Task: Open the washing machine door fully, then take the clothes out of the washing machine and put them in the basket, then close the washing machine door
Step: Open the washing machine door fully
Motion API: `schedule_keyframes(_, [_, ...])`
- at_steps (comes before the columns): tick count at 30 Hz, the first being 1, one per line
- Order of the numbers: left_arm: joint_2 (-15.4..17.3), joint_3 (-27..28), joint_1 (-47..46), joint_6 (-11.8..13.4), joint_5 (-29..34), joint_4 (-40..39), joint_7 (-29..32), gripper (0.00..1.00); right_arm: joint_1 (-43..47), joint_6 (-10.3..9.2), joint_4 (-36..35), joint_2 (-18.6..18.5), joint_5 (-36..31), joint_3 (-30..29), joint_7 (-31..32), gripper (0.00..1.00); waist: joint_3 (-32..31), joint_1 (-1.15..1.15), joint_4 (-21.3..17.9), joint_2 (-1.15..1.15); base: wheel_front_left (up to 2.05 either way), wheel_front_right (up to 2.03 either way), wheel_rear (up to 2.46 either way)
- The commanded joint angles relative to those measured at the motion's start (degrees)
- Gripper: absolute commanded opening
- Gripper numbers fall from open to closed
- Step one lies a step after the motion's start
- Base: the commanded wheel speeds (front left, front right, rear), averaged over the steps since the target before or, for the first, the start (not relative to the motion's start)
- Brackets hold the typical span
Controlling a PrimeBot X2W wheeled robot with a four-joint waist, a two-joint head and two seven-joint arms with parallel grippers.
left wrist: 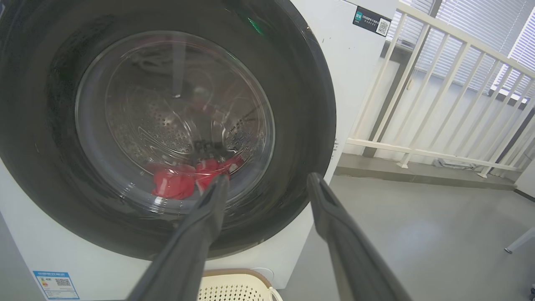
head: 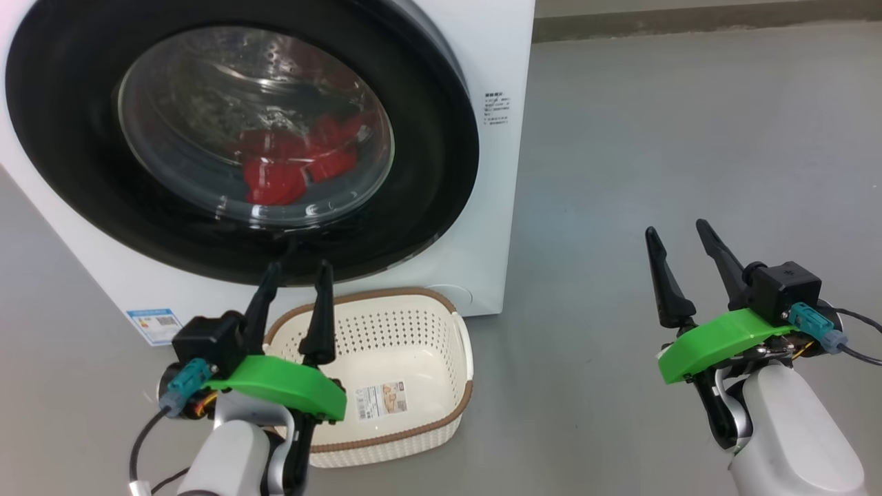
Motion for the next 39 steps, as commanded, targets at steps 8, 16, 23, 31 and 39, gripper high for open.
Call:
schedule_keyframes(8, [1.06,0.52,-1.31,0.85,0.24,-4.94,-0.7,1.0,-3.37,0.36,-1.87,0.12,0.4,-0.07,-0.37,1.0,3.19,0.0,1.57,0.0,0.0,0.0,0.0])
schedule_keyframes(16, [1.25,-0.7,-1.39,1.12,0.96,-8.5,-0.38,1.0,-6.44,0.36,-1.96,0.12,0.32,-1.09,-0.37,0.0,6.94,0.0,2.95,0.0,0.0,0.0,0.0])
schedule_keyframes(23, [1.65,-1.33,-1.62,1.57,1.22,-13.51,0.59,1.0,-10.92,0.36,-1.77,0.12,4.76,-1.43,-0.37,0.0,11.21,0.0,3.77,0.0,0.0,0.0,0.0])
schedule_keyframes(31, [2.09,-2.21,-1.95,2.04,2.13,-18.23,0.47,1.0,-17.83,0.36,0.45,0.12,16.93,-0.13,1.82,0.0,15.72,0.0,4.54,0.0,0.0,0.0,0.0])
schedule_keyframes(39, [2.34,-3.49,-2.34,2.83,3.35,-22.98,1.19,1.0,-22.94,0.36,0.84,0.12,25.69,-0.27,6.42,0.0,19.75,0.0,5.54,0.0,0.0,0.0,0.0])
